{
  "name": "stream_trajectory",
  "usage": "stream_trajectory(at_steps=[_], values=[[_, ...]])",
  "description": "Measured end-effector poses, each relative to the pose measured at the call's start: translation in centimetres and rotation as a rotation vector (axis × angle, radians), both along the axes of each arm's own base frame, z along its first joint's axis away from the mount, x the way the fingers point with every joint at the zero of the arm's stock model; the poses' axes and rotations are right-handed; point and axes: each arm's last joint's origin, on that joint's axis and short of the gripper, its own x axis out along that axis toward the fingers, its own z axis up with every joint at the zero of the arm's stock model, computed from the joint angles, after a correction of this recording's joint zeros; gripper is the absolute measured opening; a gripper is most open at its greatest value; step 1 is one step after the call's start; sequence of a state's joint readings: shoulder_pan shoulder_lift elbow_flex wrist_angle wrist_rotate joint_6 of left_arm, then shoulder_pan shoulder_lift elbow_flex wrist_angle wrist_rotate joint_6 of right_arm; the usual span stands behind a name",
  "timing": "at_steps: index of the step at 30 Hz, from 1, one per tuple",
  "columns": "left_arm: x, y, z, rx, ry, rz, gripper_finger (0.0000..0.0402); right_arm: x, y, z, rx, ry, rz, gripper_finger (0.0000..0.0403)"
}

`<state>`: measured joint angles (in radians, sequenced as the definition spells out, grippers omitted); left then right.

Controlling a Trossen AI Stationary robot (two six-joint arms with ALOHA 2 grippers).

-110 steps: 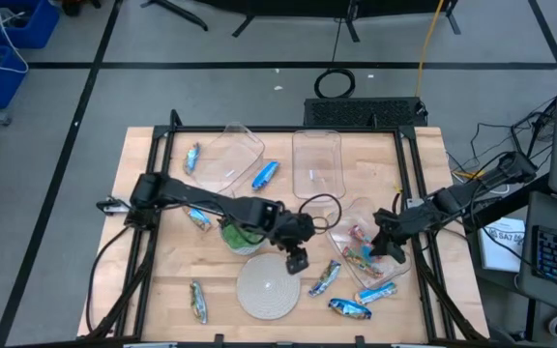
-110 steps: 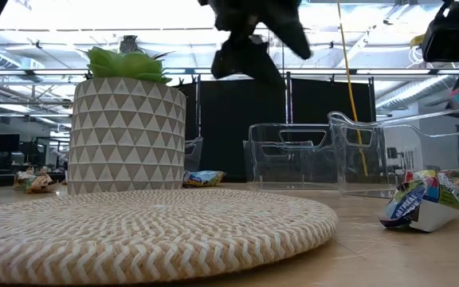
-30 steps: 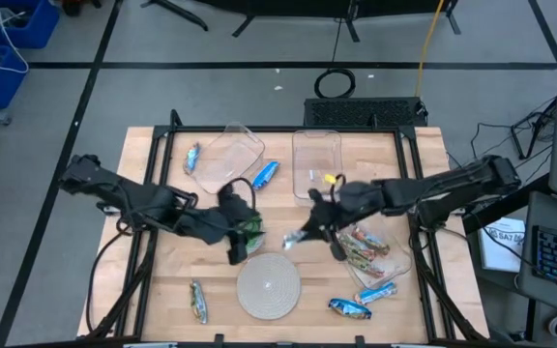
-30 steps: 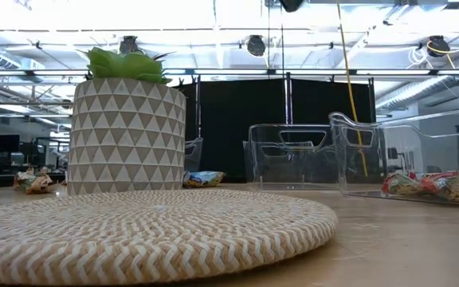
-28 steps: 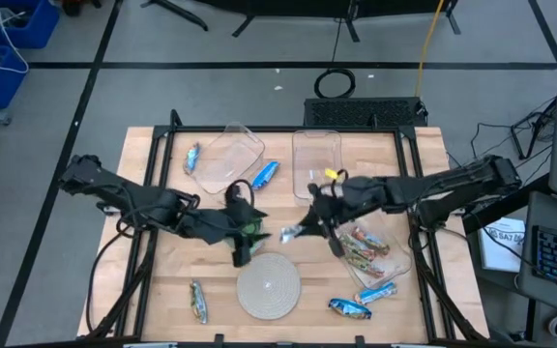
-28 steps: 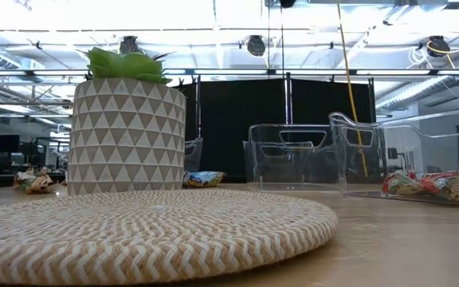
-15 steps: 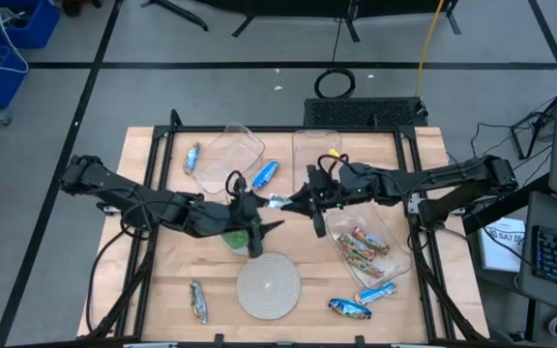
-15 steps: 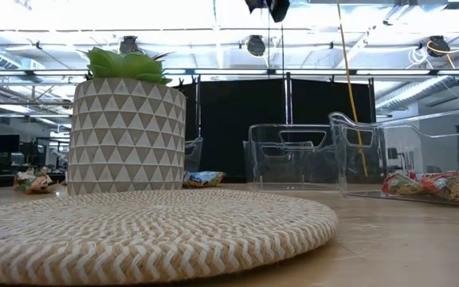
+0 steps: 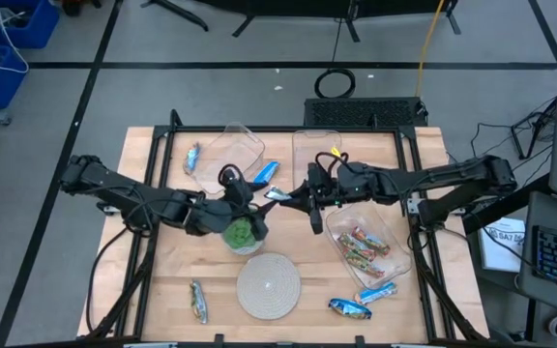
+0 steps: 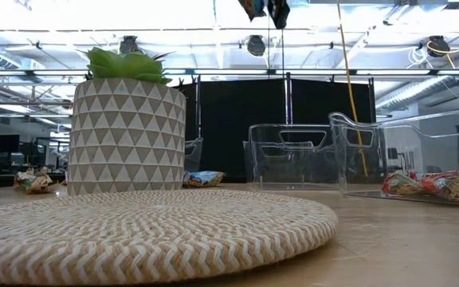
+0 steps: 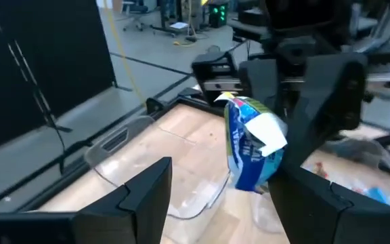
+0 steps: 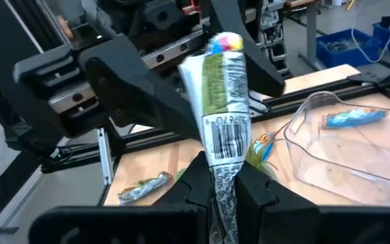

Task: Pick and place Granola Bars by type
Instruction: Put the blue granola bar into the top right transparent bin

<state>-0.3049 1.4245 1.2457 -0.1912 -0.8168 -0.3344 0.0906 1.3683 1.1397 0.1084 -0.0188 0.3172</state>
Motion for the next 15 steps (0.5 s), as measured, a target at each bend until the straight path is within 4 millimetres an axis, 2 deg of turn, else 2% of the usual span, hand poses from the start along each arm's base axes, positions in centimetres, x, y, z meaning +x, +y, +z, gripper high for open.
stream_trajectory(at_steps=[12,15], values=[[1.1,0.2,1.0,-0.113,-0.123,-0.223,0.0239,-0.4,0.0,0.5,-0.008,-0.023,0.036,0.0019],[1.2,0.2,1.0,-0.128,-0.13,-0.231,0.0239,-0.3,0.0,0.5,-0.009,-0.024,0.035,0.0019]])
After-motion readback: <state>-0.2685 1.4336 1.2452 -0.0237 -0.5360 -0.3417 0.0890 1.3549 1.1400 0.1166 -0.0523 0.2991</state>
